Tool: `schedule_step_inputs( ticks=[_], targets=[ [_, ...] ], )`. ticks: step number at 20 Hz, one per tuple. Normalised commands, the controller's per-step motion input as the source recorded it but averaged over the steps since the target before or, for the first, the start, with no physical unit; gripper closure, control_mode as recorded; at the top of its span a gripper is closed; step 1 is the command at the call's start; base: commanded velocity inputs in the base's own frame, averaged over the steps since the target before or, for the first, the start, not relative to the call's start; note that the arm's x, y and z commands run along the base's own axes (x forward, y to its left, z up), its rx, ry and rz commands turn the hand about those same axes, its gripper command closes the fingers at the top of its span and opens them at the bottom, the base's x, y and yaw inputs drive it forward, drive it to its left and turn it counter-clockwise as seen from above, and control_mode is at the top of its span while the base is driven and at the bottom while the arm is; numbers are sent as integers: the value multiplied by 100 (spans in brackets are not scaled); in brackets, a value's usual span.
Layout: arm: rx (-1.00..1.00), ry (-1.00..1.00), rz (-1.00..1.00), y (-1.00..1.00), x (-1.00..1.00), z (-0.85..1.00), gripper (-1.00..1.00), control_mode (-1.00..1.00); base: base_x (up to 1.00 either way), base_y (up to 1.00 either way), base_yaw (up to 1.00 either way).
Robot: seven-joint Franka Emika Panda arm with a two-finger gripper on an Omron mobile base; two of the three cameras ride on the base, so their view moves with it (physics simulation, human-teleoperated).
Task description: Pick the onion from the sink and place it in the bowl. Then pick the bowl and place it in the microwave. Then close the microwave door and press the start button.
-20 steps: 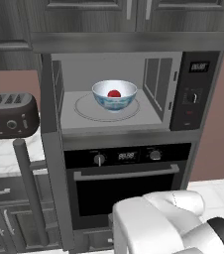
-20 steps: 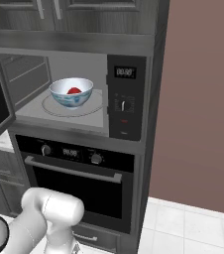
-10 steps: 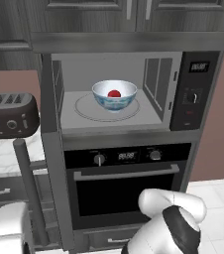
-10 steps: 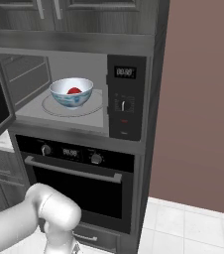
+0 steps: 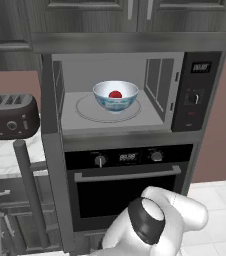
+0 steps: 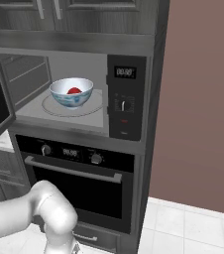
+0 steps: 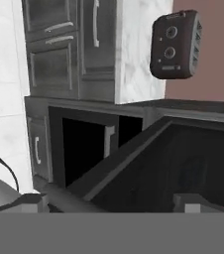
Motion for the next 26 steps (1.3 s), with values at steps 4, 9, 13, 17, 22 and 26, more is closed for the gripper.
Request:
schedule_step_inputs(
  ticks=[4,9,13,17,22,26],
  targets=[
    [0,0,-15,-7,74,-44,-100,-100,0,0,0],
    [3,0,-15,-59,39,-43,-100,-100,0,0,0],
    [8,-1,-13,-96,10,-38,-100,-100,0,0,0],
    [11,-2,-16,-100,0,-29,-100,-100,0,0,0],
    [14,-4,-17,-100,-7,-18,-100,-100,0,0,0],
    [16,-14,-11,-100,-52,0,-100,-100,0,0,0]
  ],
)
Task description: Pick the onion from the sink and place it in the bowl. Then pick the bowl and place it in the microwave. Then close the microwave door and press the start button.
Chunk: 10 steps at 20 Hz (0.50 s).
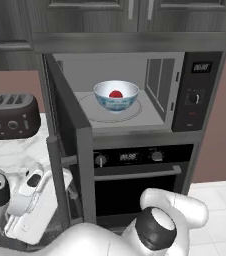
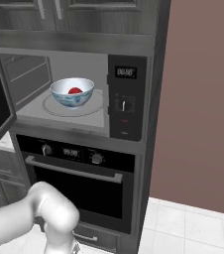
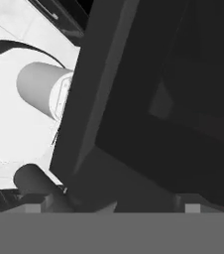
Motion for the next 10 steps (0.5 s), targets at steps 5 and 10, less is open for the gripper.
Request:
schedule_step_inputs(
  ticks=[5,10],
  targets=[
    [15,-22,-5,-100,-77,0,-100,-100,0,0,0],
    [14,-20,-3,-100,-38,2,-100,-100,0,0,0]
  ],
)
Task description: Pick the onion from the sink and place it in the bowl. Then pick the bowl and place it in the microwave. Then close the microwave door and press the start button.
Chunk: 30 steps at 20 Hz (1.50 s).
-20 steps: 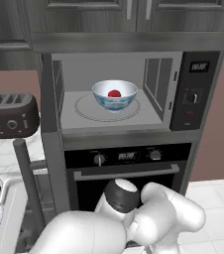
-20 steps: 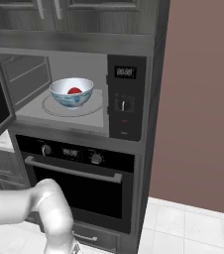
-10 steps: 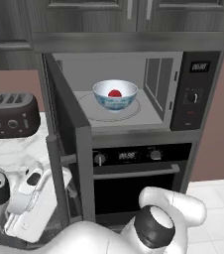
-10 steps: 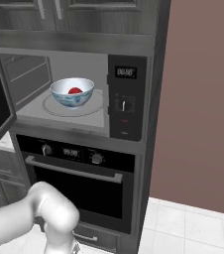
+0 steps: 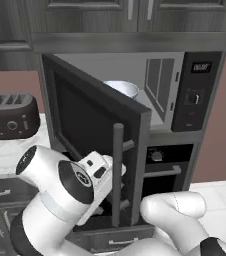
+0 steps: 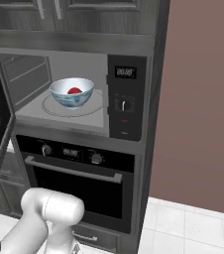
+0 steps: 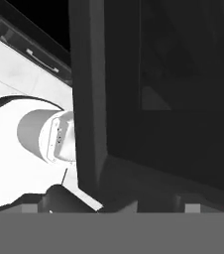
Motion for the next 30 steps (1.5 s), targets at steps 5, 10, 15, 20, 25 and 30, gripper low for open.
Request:
schedule_step_inputs(
  ticks=[5,10,15,20,25,30],
  targets=[
    [15,-14,-1,-100,0,10,-100,-100,0,0,0],
    [10,-16,0,-100,7,0,-100,-100,0,0,0],
    [5,-14,0,-97,38,0,-100,-100,0,0,0],
    [3,-11,0,-88,65,2,-100,-100,0,0,0],
    [0,-10,5,-65,78,5,-100,-100,0,0,0],
    [0,-11,10,-36,76,0,-100,-100,0,0,0]
  ],
)
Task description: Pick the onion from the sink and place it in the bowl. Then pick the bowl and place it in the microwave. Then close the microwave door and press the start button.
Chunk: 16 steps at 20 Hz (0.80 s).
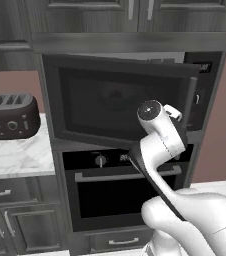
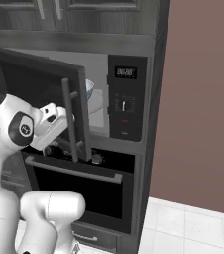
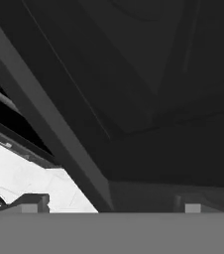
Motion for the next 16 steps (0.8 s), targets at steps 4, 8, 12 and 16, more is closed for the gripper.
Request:
schedule_step_inputs(
  ticks=[4,8,12,16],
  targets=[
    [0,-11,17,-20,81,0,-100,-100,0,0,0],
    [0,-8,16,-23,98,0,-100,-100,0,0,0],
    [0,-3,14,-18,100,0,-100,-100,0,0,0],
    [0,-3,13,-7,77,0,-100,-100,0,0,0]
  ],
)
